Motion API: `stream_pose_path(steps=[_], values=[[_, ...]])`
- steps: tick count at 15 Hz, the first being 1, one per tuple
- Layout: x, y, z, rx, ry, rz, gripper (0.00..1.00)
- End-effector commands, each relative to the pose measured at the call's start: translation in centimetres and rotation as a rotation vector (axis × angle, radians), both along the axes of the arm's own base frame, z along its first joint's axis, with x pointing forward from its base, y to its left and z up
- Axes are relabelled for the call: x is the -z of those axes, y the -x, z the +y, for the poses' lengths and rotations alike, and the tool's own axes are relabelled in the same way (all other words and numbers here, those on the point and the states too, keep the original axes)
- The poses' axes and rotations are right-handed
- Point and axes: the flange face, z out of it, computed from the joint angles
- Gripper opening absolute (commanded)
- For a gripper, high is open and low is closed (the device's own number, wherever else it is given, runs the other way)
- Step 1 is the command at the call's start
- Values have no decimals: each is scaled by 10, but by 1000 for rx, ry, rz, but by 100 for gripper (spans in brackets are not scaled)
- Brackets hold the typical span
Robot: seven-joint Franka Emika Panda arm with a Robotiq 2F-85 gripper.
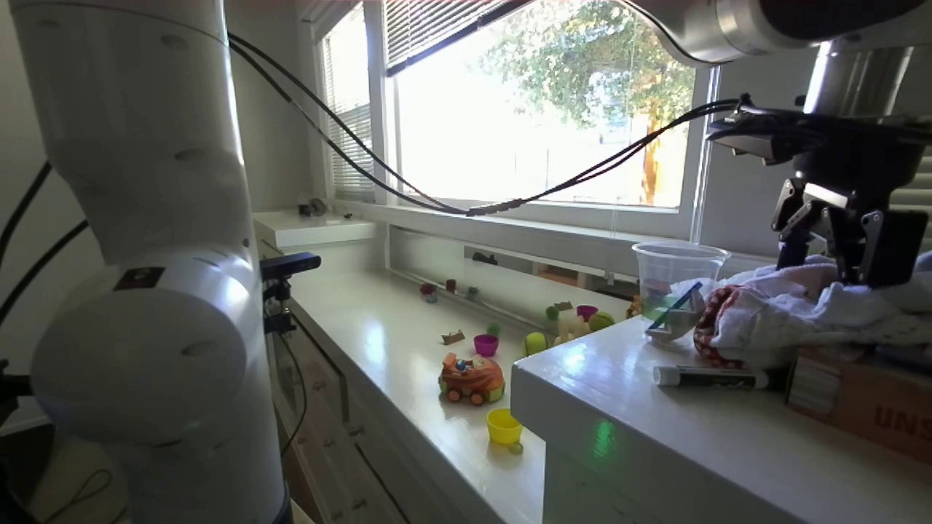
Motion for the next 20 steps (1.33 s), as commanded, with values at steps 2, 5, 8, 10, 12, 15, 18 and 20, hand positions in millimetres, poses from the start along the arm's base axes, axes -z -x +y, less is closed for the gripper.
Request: stream_pose_path(steps=[2,5,8,10,12,15,18,20], values=[[10,-14,1,-28,12,49,100],[20,-14,3,-41,8,70,100],[29,-13,3,-48,7,91,100],[33,-14,4,-50,16,98,74],[33,-15,6,-53,23,101,59],[20,-19,11,-66,42,82,38],[-3,-23,19,-81,65,42,17],[-22,-22,24,-88,85,9,1]])
